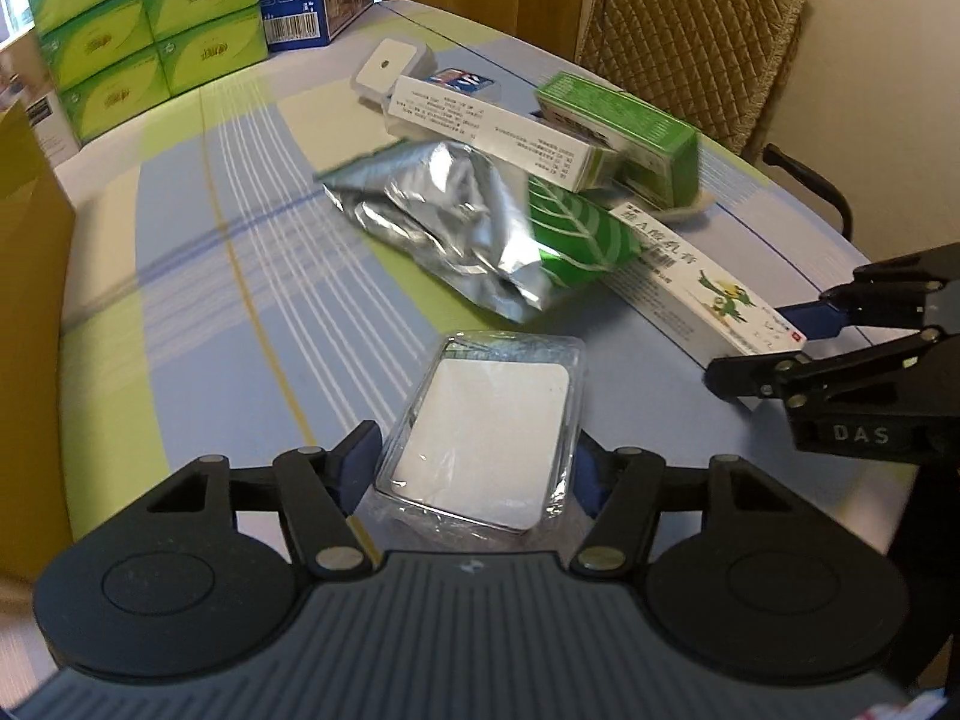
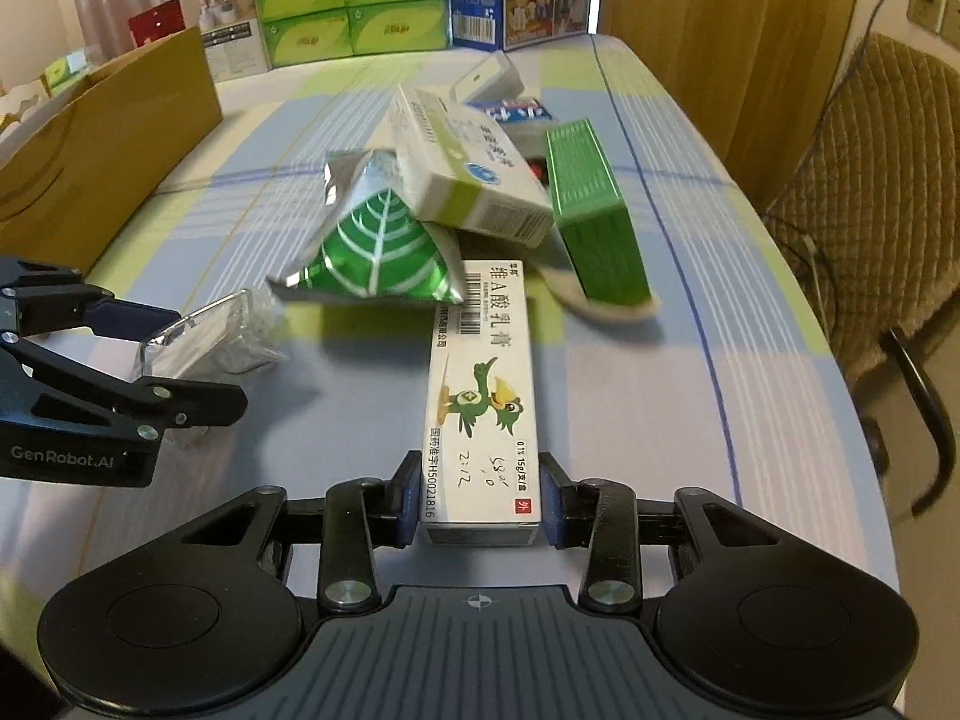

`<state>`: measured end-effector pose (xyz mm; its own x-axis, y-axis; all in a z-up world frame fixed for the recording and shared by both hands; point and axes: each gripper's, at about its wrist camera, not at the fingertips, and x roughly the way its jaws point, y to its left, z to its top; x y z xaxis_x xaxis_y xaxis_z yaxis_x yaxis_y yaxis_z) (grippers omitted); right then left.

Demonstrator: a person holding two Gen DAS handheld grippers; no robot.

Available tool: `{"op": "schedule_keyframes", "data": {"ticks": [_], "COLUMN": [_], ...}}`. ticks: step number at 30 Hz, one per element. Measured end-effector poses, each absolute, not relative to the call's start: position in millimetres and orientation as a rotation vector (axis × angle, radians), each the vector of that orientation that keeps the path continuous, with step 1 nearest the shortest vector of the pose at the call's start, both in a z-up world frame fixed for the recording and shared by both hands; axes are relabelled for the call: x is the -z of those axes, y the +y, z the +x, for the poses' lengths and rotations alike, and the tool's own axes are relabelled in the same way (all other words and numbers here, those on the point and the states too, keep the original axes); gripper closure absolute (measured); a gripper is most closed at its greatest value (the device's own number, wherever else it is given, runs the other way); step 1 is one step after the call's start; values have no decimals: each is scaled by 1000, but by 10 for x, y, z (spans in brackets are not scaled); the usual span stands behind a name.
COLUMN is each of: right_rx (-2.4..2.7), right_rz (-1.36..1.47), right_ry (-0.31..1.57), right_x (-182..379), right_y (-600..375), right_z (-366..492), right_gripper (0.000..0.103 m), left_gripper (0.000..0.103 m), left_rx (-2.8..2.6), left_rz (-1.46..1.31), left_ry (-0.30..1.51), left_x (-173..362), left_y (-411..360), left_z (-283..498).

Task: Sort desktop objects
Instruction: 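Grasp the plastic-wrapped white tray with the left tool while the right tool grasps the bird-print ointment box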

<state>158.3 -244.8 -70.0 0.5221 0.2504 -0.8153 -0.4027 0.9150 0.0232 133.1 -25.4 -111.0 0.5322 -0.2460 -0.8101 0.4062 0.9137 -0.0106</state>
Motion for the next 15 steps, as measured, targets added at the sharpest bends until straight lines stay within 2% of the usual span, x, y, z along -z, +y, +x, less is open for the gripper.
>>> {"op": "schedule_keyframes", "data": {"ticks": [1, 3, 8, 10, 11, 14, 15], "right_rx": [-393, -393, -393, -389, -392, -395, -394], "right_rz": [-179, -178, -178, -182, -185, -197, -199], "right_ry": [949, 957, 943, 940, 934, 919, 916], "right_x": [693, 685, 672, 675, 677, 686, 696], "right_y": [-2485, -2536, -2570, -2546, -2540, -2505, -2501], "right_z": [1520, 1428, 1374, 1394, 1392, 1415, 1431], "right_gripper": [67, 67, 64, 54, 52, 51, 51], "left_gripper": [40, 27, 27, 27, 28, 42, 43], "left_rx": [394, 412, 439, 456, 461, 469, 461], "left_rz": [184, 188, 243, 265, 264, 231, 225], "left_ry": [924, 912, 877, 875, 880, 893, 898], "left_x": [1114, 1130, 1183, 1221, 1241, 1261, 1253], "left_y": [-252, -252, -260, -250, -235, -196, -194], "left_z": [1265, 1185, 1184, 1208, 1207, 1225, 1225]}}
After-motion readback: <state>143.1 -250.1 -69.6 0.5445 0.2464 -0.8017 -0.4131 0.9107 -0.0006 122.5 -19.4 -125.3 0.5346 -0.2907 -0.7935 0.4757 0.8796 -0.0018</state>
